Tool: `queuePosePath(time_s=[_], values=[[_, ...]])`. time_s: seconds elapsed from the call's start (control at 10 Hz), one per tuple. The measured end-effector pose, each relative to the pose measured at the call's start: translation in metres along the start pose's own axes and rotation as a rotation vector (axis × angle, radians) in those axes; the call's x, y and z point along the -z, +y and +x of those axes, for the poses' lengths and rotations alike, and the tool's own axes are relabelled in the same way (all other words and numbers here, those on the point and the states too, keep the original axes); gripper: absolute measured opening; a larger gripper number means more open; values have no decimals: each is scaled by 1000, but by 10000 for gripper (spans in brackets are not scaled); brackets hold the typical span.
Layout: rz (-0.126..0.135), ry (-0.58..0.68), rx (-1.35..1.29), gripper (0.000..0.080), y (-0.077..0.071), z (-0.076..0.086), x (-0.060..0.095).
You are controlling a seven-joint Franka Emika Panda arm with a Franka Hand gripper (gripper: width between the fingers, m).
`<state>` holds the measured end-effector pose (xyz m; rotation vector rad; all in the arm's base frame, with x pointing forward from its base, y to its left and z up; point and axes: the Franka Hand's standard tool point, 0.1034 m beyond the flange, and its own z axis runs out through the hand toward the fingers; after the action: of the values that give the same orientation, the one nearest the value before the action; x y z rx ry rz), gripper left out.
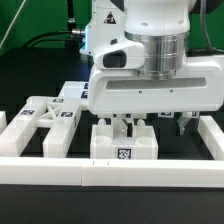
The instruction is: Assemble chair
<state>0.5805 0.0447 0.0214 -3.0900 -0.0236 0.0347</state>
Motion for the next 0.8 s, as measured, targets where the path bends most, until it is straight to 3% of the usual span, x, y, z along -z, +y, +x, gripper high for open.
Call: queuePosePath(time_s=[0.4, 0.7, 0.8], values=[[0, -10, 65, 632, 4, -2, -8], [0, -10, 69, 188, 3, -2, -8], [0, -10, 69, 188, 3, -2, -8]])
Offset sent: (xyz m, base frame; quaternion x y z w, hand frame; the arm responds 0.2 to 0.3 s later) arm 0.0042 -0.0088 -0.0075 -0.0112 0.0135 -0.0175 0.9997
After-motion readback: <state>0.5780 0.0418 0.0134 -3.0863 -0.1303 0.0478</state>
